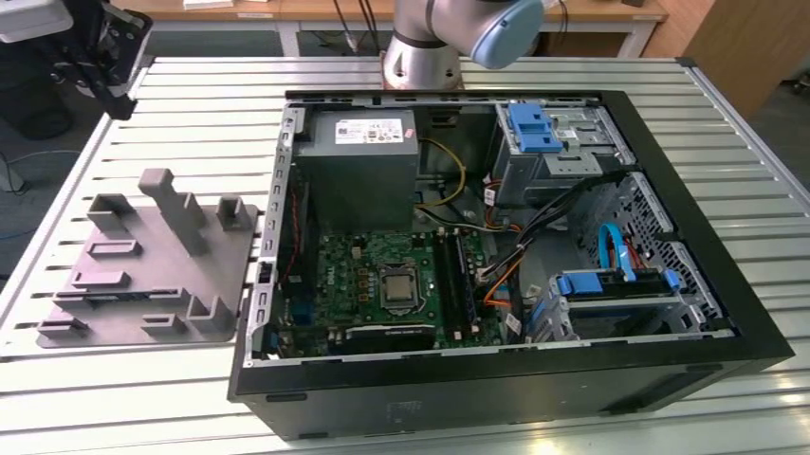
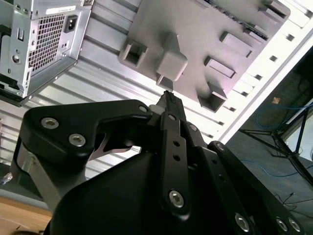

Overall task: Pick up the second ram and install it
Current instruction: 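Reach for the second ram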

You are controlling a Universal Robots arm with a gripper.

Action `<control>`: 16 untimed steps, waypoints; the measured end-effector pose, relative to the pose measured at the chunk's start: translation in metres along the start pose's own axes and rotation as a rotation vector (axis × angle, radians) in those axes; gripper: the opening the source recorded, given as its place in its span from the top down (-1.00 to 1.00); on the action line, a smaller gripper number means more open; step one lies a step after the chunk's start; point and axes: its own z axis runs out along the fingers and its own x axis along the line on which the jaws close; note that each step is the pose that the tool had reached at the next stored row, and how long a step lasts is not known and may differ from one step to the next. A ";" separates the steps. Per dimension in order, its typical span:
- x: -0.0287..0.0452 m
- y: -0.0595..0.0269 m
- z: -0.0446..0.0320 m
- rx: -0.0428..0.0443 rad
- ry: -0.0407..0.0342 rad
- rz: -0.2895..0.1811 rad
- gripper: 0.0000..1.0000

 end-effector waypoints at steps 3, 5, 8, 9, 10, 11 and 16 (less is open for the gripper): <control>0.0080 -0.0006 0.0001 -0.0001 -0.0001 0.000 0.80; 0.0129 -0.0010 0.0001 -0.0001 0.0000 0.000 0.80; 0.0204 -0.0016 0.0002 0.0000 0.0000 0.000 0.80; 0.0224 -0.0017 0.0003 0.0000 0.0000 0.000 0.80; 0.0244 -0.0019 0.0005 -0.0002 -0.0001 0.000 0.80; 0.0263 -0.0020 0.0007 -0.0001 -0.0001 0.000 0.80; 0.0385 -0.0030 0.0011 0.0000 0.0000 0.000 0.80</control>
